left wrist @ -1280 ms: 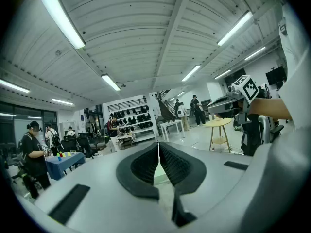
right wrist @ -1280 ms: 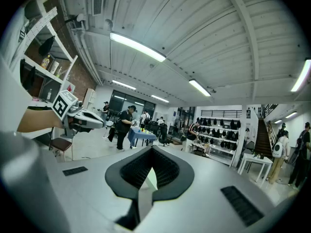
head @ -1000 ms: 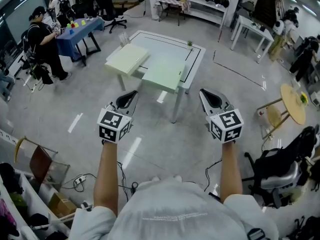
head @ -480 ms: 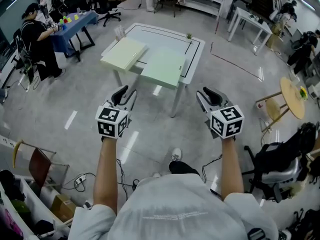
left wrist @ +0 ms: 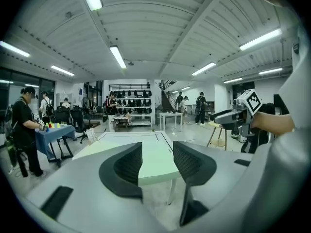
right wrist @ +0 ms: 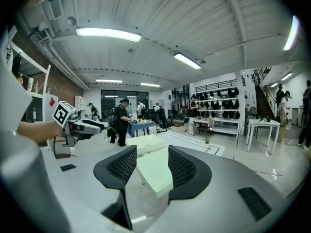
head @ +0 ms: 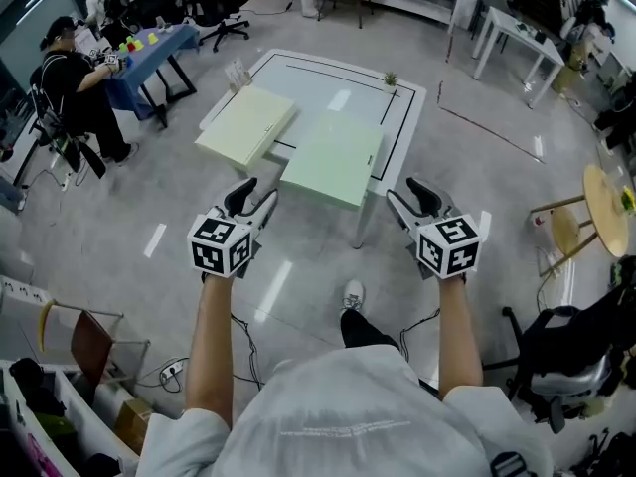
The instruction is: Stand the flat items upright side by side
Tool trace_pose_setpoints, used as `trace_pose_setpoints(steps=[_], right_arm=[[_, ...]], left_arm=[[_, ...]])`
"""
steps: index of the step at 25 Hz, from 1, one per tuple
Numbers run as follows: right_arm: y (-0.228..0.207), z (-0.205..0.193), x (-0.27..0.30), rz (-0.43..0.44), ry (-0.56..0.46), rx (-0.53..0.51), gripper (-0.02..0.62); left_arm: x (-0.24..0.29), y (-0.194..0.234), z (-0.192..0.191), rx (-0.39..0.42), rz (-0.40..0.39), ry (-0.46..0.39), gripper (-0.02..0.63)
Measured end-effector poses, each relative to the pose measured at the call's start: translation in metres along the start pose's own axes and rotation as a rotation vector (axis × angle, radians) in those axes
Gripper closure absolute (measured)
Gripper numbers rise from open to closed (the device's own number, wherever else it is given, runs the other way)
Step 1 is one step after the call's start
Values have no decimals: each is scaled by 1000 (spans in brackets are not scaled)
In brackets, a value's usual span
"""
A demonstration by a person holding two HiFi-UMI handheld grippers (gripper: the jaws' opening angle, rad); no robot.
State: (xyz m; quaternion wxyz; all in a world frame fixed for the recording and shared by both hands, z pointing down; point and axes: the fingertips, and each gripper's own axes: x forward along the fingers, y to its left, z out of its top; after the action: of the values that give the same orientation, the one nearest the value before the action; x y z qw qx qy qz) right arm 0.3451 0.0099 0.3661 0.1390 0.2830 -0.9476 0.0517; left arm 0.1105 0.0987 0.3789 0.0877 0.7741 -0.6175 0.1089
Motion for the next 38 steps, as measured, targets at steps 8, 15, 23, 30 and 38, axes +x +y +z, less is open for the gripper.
trace_pose_setpoints(steps=[8, 15, 23, 30, 38], right_arm=[[-79, -22, 103, 78, 103, 143, 346], [-104, -87, 156, 123, 256, 262, 331], [-95, -134, 192, 87, 368, 357, 311], [-72, -148, 210, 0, 412, 407, 282], [-70, -175, 206, -134, 429, 524, 256]], left_arm=[[124, 65, -8, -154, -4, 103, 403], [197, 96, -58, -244, -14, 242, 397], [229, 124, -117, -378, -101, 379, 390], [236, 122, -144, -395, -344, 481, 343], [245, 119, -171, -537, -547, 534, 322]])
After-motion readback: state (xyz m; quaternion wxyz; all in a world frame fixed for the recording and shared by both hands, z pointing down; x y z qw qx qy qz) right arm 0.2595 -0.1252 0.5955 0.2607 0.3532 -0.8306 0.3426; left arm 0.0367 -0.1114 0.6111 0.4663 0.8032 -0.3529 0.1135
